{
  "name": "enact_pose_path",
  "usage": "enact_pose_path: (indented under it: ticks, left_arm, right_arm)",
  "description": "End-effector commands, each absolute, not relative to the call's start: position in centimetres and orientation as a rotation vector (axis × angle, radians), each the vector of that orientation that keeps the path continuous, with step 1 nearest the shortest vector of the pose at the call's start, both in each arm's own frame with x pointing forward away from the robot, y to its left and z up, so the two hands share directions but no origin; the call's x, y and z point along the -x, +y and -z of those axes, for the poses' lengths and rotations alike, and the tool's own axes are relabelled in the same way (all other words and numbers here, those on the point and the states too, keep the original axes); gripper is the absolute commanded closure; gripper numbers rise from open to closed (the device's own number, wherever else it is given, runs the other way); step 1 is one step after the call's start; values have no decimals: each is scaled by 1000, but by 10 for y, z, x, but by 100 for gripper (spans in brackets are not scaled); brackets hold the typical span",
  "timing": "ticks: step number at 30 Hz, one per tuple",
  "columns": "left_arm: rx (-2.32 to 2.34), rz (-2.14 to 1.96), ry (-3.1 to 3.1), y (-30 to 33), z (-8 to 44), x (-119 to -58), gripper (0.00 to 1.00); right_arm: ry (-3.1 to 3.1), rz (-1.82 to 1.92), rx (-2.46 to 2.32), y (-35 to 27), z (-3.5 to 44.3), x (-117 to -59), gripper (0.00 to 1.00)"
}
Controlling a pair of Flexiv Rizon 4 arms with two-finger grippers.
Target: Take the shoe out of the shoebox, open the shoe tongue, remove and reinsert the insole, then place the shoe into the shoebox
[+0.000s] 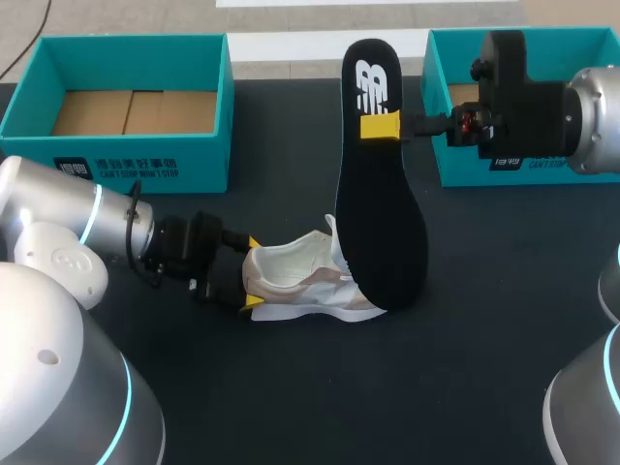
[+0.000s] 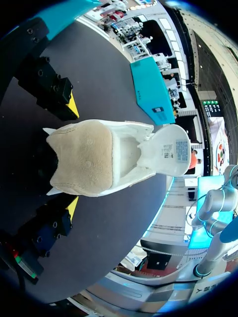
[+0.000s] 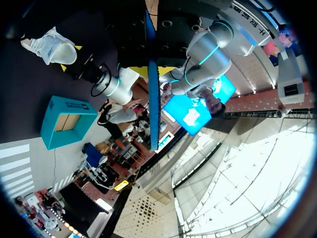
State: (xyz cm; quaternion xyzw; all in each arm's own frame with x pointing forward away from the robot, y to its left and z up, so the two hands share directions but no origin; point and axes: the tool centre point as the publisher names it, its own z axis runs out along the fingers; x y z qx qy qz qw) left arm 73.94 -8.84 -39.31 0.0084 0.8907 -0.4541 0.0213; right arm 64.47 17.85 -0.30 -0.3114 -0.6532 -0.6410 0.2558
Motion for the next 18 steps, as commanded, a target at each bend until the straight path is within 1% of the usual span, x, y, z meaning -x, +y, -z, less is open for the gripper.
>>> enact_pose_path:
  ticks: [1, 7, 12, 18]
  left_arm:
    - [-36, 1363, 2751, -84, 383, -735, 0]
    - [-54, 1210, 2792, -74, 361, -738, 0]
    - [-83, 1111, 2858, -74, 356, -737, 0]
    - [-65, 869, 3000, -74, 349, -737, 0]
  right_arm:
    - [-1775, 1737, 849, 181, 3, -645, 100]
    - [-1775, 1737, 849, 181, 3, -645, 100]
    - [-1775, 1737, 849, 181, 3, -645, 100]
    - [-1775, 1737, 849, 181, 3, -645, 100]
